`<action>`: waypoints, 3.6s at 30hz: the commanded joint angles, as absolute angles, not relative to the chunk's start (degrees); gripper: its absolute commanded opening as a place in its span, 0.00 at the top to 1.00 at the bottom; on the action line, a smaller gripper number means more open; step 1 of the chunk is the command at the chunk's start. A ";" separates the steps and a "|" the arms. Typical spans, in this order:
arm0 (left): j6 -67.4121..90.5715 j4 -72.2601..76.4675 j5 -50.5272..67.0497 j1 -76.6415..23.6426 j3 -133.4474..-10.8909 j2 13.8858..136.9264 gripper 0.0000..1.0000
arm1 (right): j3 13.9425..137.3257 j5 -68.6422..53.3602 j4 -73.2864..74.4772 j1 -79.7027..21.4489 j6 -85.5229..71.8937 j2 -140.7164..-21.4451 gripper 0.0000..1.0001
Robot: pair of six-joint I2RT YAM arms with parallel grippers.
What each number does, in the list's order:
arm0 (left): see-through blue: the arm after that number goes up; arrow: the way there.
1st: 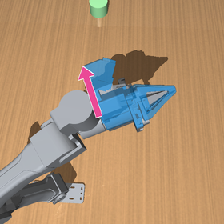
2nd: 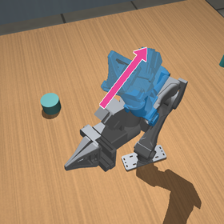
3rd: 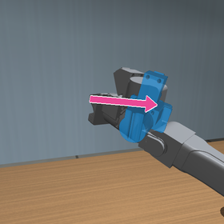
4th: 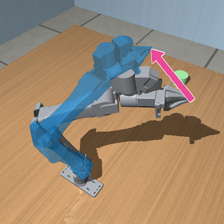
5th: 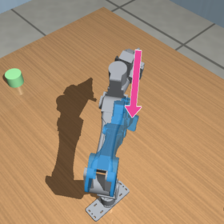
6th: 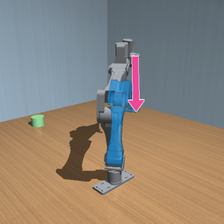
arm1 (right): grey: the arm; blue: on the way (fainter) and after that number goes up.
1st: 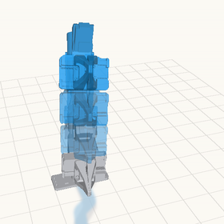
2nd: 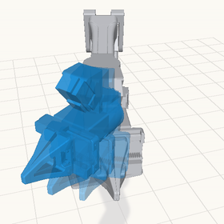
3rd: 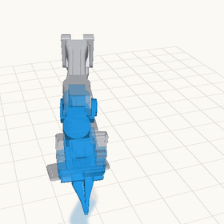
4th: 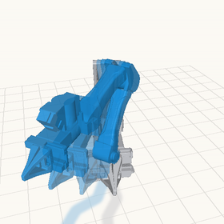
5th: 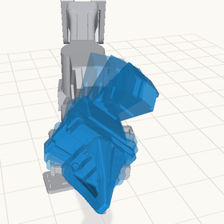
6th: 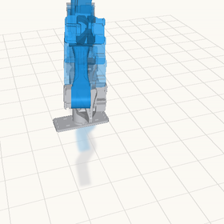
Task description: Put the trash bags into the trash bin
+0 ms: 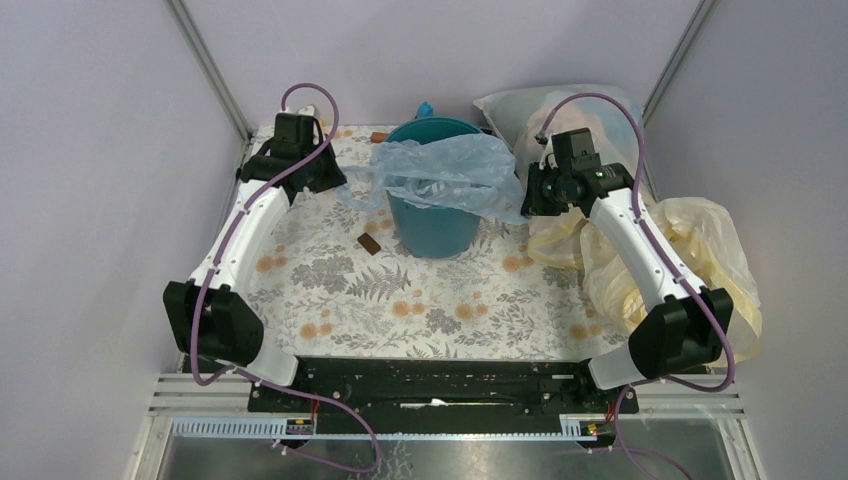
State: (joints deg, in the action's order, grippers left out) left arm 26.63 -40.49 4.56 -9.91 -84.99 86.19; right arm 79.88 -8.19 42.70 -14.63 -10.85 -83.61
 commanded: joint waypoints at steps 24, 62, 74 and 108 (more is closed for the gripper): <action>30.73 -26.56 14.13 -9.49 -93.84 81.82 1.00 | 86.25 -30.13 13.87 -17.95 8.26 -70.76 0.20; 27.51 -38.48 6.81 -9.41 -108.89 92.61 1.00 | 108.19 -7.52 15.64 -29.83 25.37 -99.36 1.00; 28.03 -38.76 8.16 -8.57 -112.83 104.14 1.00 | 127.89 -20.76 22.64 -18.86 11.26 -116.07 1.00; 33.47 -29.76 10.34 -8.50 -95.93 99.22 0.46 | 128.78 -10.63 34.78 -15.47 -4.13 -107.03 0.06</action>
State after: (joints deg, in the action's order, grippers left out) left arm 32.27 -32.80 12.60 -8.84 -94.52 105.06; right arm 130.91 -11.90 32.97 -15.31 0.08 -114.30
